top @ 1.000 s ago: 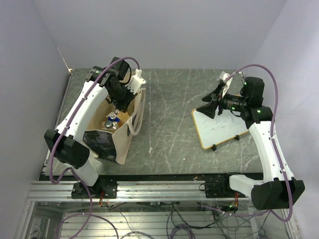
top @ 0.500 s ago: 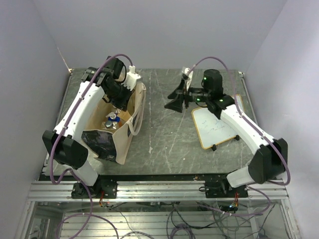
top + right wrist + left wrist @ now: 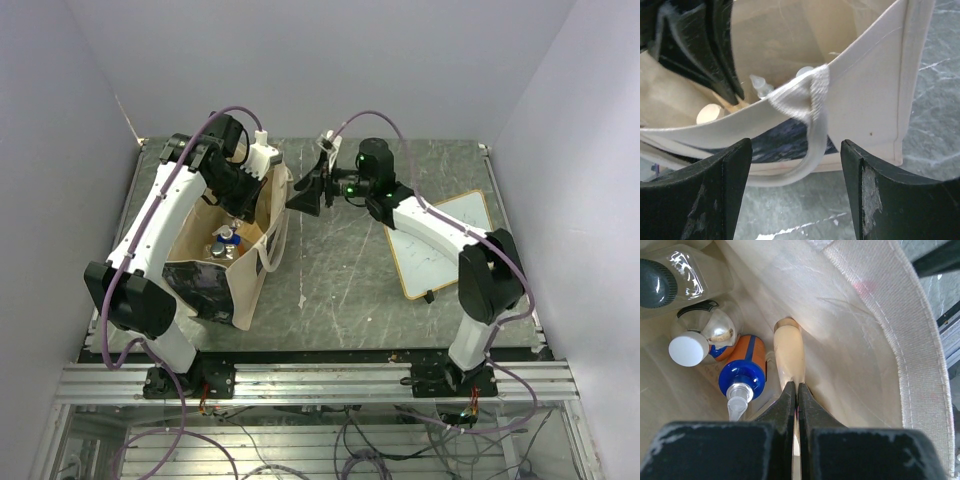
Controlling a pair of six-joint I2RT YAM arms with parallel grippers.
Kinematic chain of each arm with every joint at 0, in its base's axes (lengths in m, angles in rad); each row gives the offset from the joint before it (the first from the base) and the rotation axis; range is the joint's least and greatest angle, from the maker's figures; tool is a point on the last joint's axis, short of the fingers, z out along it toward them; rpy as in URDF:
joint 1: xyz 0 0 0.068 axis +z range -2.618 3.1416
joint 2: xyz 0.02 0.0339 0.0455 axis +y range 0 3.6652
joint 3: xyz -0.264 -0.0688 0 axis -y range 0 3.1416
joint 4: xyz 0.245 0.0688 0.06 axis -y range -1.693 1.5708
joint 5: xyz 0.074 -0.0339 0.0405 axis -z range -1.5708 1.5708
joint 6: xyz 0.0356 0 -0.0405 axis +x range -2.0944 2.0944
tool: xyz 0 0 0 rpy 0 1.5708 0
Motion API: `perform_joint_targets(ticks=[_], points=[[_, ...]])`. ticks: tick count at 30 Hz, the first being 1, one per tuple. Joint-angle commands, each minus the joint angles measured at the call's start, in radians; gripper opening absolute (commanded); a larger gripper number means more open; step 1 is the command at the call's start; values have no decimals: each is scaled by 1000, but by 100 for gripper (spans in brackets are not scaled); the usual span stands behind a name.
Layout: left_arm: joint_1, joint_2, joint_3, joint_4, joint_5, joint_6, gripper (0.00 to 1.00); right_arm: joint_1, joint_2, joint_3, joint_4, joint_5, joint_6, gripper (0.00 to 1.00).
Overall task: Place the personal care products into the canvas bag
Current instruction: Place the care product in the canvas bag.
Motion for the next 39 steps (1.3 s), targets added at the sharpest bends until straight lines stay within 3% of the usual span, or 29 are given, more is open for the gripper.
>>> perform_joint_targets(ticks=[1, 7, 12, 21, 39], points=[[7, 5, -1, 17, 62, -7, 7, 7, 80, 74, 108, 14, 51, 71], [7, 14, -2, 20, 69, -15, 7, 19, 138, 106, 142, -10, 80, 63], [7, 21, 0, 17, 59, -26, 7, 19, 128, 109, 160, -50, 97, 37], [7, 25, 20, 20, 53, -31, 7, 17, 39, 106, 108, -122, 86, 0], [8, 35, -14, 112, 34, -54, 7, -9, 14, 187, 120, -183, 188, 0]])
